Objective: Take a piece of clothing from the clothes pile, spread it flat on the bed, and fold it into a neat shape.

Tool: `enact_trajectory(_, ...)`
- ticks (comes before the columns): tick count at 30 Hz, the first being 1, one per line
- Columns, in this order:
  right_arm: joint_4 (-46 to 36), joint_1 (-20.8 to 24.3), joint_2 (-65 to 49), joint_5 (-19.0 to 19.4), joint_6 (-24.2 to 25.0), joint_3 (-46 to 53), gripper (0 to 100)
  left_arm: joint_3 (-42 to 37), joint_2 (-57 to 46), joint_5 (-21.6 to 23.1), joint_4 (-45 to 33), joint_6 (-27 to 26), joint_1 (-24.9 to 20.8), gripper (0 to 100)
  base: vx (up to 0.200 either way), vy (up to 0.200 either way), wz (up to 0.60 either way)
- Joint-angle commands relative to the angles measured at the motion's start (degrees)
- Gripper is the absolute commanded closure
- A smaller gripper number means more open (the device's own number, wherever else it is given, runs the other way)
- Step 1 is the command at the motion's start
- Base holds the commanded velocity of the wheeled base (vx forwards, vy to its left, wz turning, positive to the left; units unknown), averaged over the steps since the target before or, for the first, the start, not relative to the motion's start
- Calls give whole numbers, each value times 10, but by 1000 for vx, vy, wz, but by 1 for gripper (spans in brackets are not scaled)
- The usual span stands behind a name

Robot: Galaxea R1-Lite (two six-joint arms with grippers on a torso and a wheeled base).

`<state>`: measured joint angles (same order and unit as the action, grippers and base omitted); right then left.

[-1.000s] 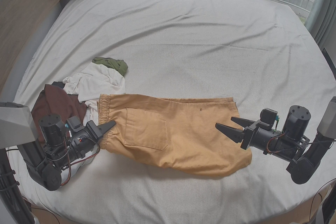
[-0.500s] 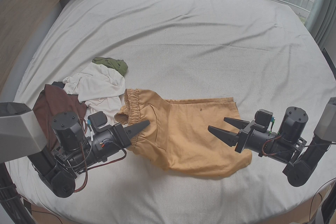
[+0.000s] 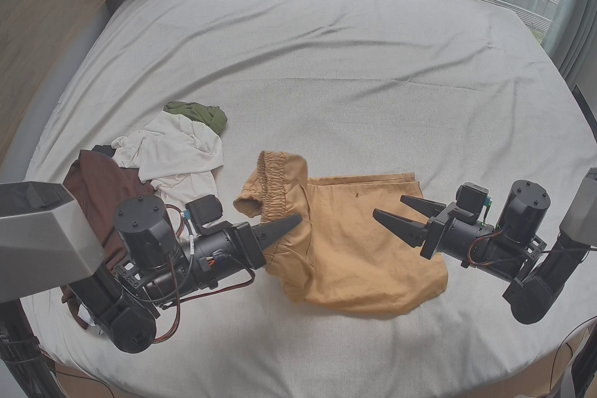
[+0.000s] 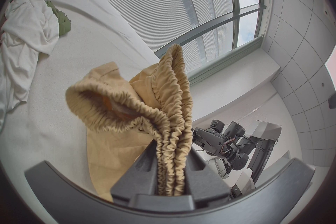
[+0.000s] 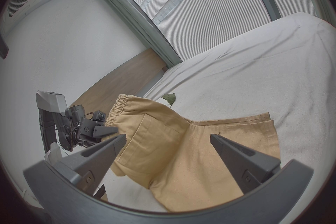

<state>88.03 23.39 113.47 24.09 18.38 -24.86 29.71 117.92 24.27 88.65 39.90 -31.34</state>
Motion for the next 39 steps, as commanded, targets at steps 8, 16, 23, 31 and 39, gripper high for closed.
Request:
enact_trajectory(8, 0, -19, -2, 3, 3, -20, 0, 69, 68, -2, 0, 2, -24, 100, 0, 0, 0)
enact_trajectory(16, 0, -28, -2, 2, 11, -38, 0, 93, 86, -7, 0, 4, -27, 100, 0, 0, 0)
enact_trajectory(23, 0, -34, -3, 2, 12, -50, 0, 137, 86, -6, -11, 18, -36, 100, 0, 0, 0)
enact_trajectory(31, 0, -45, -3, 1, 21, -64, 0, 204, 110, -7, -55, 48, -67, 100, 0, 0, 0)
enact_trajectory(39, 0, -52, -3, -3, 30, -83, 0, 243, 159, -9, -66, 49, -88, 100, 0, 0, 0)
